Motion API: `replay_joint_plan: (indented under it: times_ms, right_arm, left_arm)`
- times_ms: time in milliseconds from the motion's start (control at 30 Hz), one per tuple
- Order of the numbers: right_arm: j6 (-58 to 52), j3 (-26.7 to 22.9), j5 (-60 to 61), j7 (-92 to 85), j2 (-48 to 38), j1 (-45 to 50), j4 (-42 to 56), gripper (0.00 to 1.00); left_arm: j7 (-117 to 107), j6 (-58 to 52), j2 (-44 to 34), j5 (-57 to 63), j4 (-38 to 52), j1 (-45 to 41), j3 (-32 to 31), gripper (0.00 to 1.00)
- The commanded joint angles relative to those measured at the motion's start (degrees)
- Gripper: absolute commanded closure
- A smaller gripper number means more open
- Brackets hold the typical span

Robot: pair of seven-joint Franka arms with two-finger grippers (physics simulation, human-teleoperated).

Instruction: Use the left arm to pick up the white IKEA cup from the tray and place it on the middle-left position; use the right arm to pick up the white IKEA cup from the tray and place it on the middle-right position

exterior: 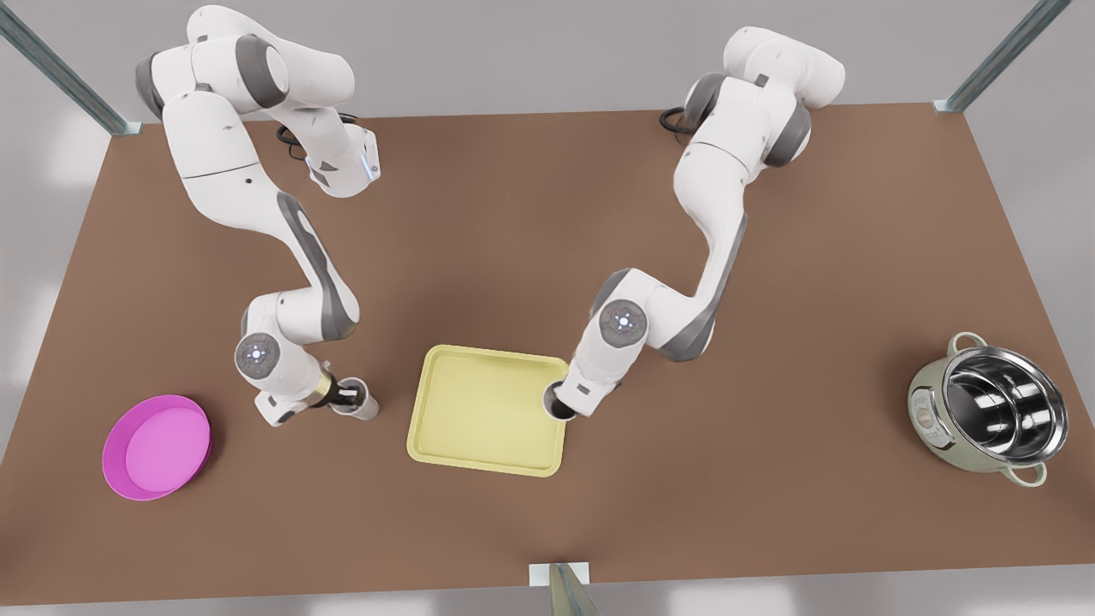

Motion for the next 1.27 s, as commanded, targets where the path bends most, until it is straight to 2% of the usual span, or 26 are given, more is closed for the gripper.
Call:
replay_joint_plan:
  times_ms: [0,100,167,200,267,333,433,533,567,600,633,800,867,900,933,1000,1033,1067,1100,1233]
  right_arm:
    - [1.1,0.03,2.84,-16.81,-0.62,-0.18,0.1,0.0]
    - [-0.22,0.03,2.75,-16.28,-3.17,-0.09,0.18,0.0]
    - [-6.72,0.12,2.31,-16.19,-9.32,-0.09,1.5,0.0]
    - [-11.72,0.21,1.96,-16.19,-12.75,-0.09,4.13,0.0]
    - [-31.65,0.12,1.35,-16.19,-16.97,-0.09,17.74,0.0]
    - [-39.24,-0.06,-0.15,-15.32,-19.79,-0.09,19.7,0.0]
    - [-41.79,-1.37,-0.41,-11.8,-19.7,-0.18,19.96,0.0]
    - [-41.79,-0.32,-0.41,-11.36,-20.31,-0.09,19.7,0.0]
    - [-41.62,-0.32,-0.24,-11.27,-20.31,-0.09,19.7,0.0]
    - [-41.09,-0.32,-0.06,-11.27,-20.23,-0.09,19.7,0.0]
    - [-40.83,-0.5,-0.06,-11.27,-20.14,-0.18,19.7,0.0]
    - [-40.65,-0.67,0.03,-11.89,-19.96,-0.36,19.78,0.0]
    - [-40.65,-0.59,-0.24,-11.62,-19.96,-0.36,19.78,0.0]
    - [-40.65,-0.59,-0.24,-11.45,-19.96,-0.27,19.78,0.0]
    - [-40.65,-0.59,-0.24,-11.36,-19.96,-0.27,19.78,0.0]
    - [-40.65,-0.5,-0.24,-11.27,-19.96,-0.27,19.78,0.0]
    - [-40.74,-0.5,-0.24,-11.36,-19.96,-0.27,19.78,0.0]
    - [-40.74,-0.59,-0.24,-11.36,-19.96,-0.27,19.78,0.0]
    - [-40.65,-0.59,-0.24,-11.36,-19.96,-0.27,19.78,0.0]
    - [-40.65,-0.59,-0.15,-11.62,-19.96,-0.36,19.78,0.0]
  left_arm:
    - [7.07,-7.44,-0.86,-2.99,0.07,4.13,-0.07,0.76]
    - [27.82,-7.62,-0.42,-2.82,-0.54,13.62,0.11,0.76]
    - [35.91,-5.7,0.46,-2.11,-1.68,16.26,0.19,0.76]
    - [37.58,-0.25,-0.07,-0.98,-6.25,16.35,0.28,0.76]
    - [38.37,4.41,-1.21,1.66,-9.77,16.35,0.28,0.76]
    - [39.43,11.0,-3.58,1.66,-15.83,16.35,0.72,0.75]
    - [39.52,12.41,-2.7,1.49,-15.75,16.35,0.72,0.74]
    - [39.43,13.29,-1.91,0.96,-15.57,15.91,0.63,0.73]
    - [39.43,13.29,-1.91,1.05,-15.57,15.91,0.63,0.51]
    - [39.43,13.29,-2.0,1.49,-15.4,15.91,0.63,0.03]
    - [39.43,13.12,-2.0,1.49,-15.4,15.82,0.63,0.0]
    - [39.08,12.77,-2.0,1.58,-15.4,15.47,0.63,0.0]
    - [39.43,9.34,-3.67,1.66,-15.31,15.39,0.72,0.0]
    - [39.52,3.9,-6.57,1.75,-15.13,15.47,0.72,0.0]
    - [40.57,-6.91,-12.8,1.67,-14.69,15.47,0.72,0.0]
    - [40.31,-30.9,-19.05,0.7,-3.98,18.1,1.16,0.0]
    - [40.92,-34.17,-25.98,0.61,-7.38,19.6,0.99,0.0]
    - [40.93,-26.01,-35.21,0.7,-21.61,19.43,0.64,0.0]
    - [39.7,-22.65,-36.81,0.78,-24.89,19.25,0.55,0.0]
    - [38.02,-22.57,-36.28,0.52,-24.36,19.16,0.46,0.0]
